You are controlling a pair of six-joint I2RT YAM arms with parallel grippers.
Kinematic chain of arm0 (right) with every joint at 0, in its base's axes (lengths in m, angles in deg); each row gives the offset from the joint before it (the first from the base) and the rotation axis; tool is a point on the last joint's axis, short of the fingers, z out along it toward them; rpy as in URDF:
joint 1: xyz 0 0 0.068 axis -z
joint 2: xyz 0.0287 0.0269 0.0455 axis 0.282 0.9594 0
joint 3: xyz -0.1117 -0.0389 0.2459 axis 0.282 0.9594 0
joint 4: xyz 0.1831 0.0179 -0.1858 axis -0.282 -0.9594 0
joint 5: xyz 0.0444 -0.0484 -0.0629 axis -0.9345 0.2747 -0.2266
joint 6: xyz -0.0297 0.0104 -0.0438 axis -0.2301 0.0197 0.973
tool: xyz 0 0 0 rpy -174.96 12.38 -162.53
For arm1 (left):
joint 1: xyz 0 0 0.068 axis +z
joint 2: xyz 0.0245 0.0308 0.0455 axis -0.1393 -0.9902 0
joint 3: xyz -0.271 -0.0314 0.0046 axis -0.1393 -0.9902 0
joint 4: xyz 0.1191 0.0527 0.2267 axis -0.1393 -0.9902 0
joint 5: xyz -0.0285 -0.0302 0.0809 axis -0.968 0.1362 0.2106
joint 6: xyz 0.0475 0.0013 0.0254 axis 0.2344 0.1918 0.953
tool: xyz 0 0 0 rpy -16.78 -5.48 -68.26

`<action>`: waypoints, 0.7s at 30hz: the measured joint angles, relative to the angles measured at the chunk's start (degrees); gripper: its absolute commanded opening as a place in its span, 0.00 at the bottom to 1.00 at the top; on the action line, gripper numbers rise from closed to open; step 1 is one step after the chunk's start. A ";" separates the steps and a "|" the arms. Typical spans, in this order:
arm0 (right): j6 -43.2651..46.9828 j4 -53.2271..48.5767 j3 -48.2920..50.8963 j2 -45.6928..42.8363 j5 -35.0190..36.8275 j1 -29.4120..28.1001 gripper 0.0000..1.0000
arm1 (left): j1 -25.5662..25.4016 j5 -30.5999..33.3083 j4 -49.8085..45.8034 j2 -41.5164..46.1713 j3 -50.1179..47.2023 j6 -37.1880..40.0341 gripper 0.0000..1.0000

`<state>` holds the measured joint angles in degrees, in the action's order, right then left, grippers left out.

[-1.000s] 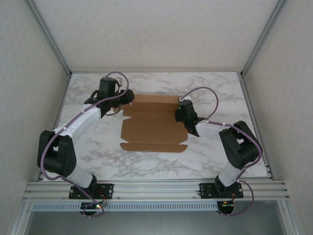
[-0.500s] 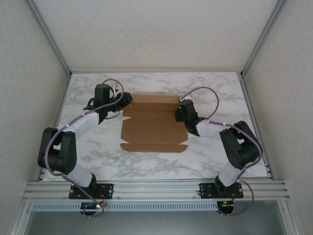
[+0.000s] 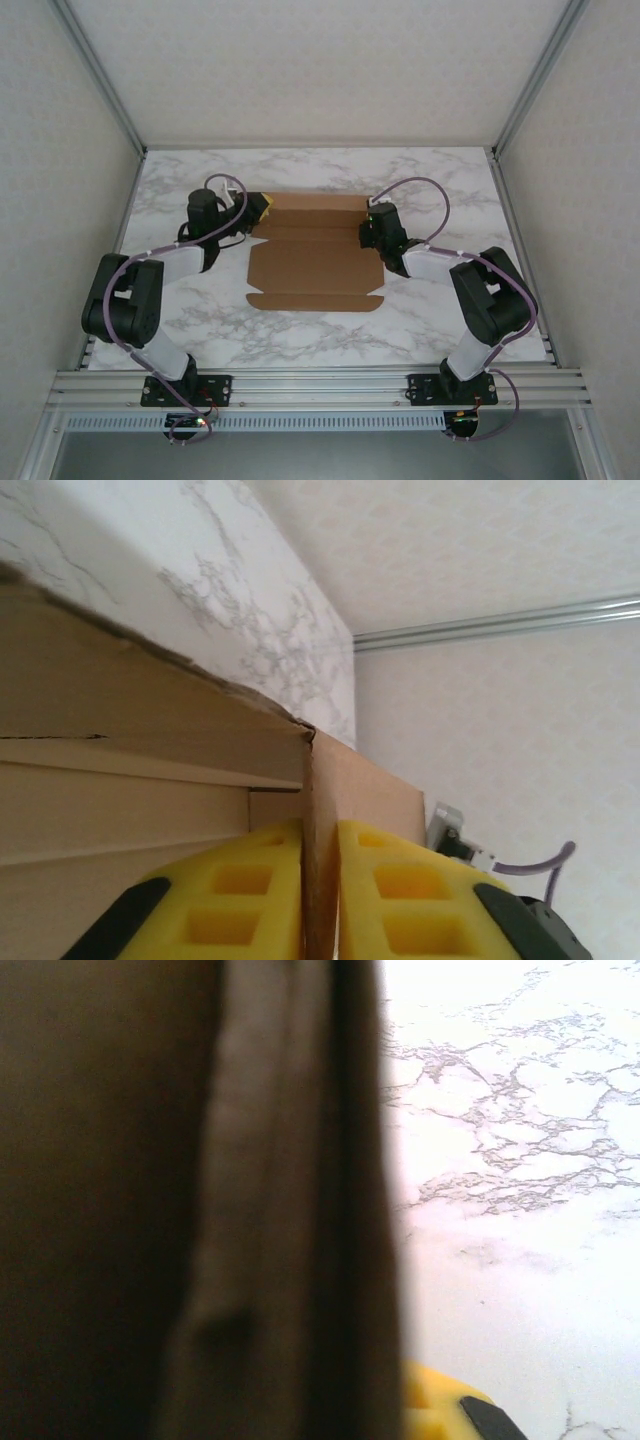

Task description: Fold the paper box

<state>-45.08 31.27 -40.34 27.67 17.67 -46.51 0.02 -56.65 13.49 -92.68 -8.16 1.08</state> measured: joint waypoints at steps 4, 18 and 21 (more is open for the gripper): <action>-0.61 -0.02 0.00 0.00 -0.13 0.11 0.08 | 0.00 -0.44 3.48 -0.68 -0.59 -2.60 0.05; -0.81 0.04 0.02 0.00 -0.09 0.15 0.09 | 0.00 -0.66 18.05 -4.83 -4.87 -10.16 0.00; -0.85 0.09 0.00 0.00 -0.07 0.15 0.08 | 0.00 -0.85 24.79 -6.84 -6.23 -13.35 0.00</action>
<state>-45.93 31.36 -40.34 27.67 17.60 -46.36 0.02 -57.51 38.27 -99.52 -14.39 -12.28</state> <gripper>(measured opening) 0.101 0.065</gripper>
